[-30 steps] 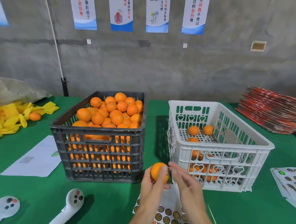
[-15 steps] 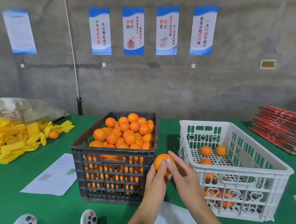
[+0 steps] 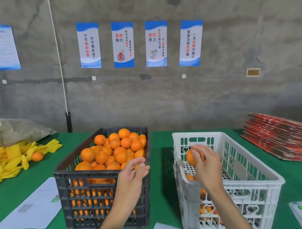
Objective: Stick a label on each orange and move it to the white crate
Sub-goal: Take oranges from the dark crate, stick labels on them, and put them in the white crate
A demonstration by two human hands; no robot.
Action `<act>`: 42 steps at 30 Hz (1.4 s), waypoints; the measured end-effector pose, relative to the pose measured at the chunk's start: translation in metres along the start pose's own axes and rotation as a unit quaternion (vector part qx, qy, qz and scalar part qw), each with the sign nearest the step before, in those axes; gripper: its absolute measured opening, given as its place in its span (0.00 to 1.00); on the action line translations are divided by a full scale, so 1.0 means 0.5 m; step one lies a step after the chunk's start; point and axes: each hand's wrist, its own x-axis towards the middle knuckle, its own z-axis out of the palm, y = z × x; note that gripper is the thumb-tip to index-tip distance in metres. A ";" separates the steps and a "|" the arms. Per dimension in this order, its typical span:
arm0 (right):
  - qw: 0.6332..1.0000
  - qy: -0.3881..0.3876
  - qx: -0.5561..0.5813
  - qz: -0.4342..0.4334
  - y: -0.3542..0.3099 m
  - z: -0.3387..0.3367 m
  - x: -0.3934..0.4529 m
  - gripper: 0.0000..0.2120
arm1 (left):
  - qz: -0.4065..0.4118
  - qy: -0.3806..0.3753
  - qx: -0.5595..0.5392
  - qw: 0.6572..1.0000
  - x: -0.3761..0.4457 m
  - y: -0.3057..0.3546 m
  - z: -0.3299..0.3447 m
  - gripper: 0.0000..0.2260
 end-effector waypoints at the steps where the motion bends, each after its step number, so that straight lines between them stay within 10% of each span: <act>1: 1.000 -0.007 -0.029 0.000 0.007 -0.002 0.007 0.11 | 0.002 0.003 0.008 1.000 0.005 0.002 -0.008 0.08; 8: 0.991 -0.114 0.000 -0.077 -0.051 0.089 0.033 0.11 | 0.073 0.013 0.196 0.978 0.075 0.049 -0.096 0.06; 14: 0.967 -0.203 0.061 -0.140 -0.148 0.268 0.030 0.13 | 0.049 0.002 0.569 0.821 0.221 0.049 -0.284 0.21; 26: 0.964 -0.229 0.038 -0.133 -0.155 0.364 0.026 0.11 | -0.123 -0.092 0.819 0.553 0.391 -0.026 -0.357 0.26; 30: 0.966 -0.218 0.025 -0.136 -0.159 0.363 0.024 0.11 | -0.098 -0.062 0.786 0.607 0.399 -0.021 -0.368 0.21; 37: 0.966 -0.222 0.039 -0.124 -0.178 0.326 0.006 0.14 | 0.059 0.027 0.510 0.858 0.281 0.046 -0.307 0.31; 42: 0.969 -0.178 0.065 -0.156 -0.202 0.251 -0.048 0.14 | 0.116 0.032 0.313 0.942 0.128 0.094 -0.183 0.26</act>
